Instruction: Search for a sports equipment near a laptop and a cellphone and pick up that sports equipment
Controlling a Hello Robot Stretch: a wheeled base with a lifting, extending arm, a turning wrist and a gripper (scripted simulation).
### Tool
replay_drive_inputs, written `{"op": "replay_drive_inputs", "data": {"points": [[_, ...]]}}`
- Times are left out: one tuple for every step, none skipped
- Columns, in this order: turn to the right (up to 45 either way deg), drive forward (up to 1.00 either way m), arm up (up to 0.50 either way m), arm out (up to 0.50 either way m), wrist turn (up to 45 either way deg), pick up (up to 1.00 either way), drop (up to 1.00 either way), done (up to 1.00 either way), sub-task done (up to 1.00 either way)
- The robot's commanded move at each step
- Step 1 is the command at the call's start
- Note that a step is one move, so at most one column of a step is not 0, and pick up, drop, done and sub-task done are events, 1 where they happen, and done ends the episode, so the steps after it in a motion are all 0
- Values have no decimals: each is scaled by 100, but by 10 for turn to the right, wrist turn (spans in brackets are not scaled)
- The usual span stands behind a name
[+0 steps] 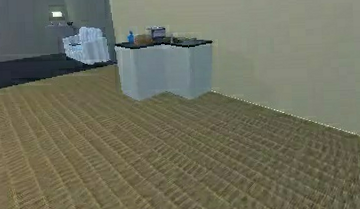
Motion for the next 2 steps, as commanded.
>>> {"op": "replay_drive_inputs", "data": {"points": [[-420, 0, 0, 0, 0, 0, 0, 0, 0], [0, 55, 0, 0, 0, 0, 0, 0, 0]]}}
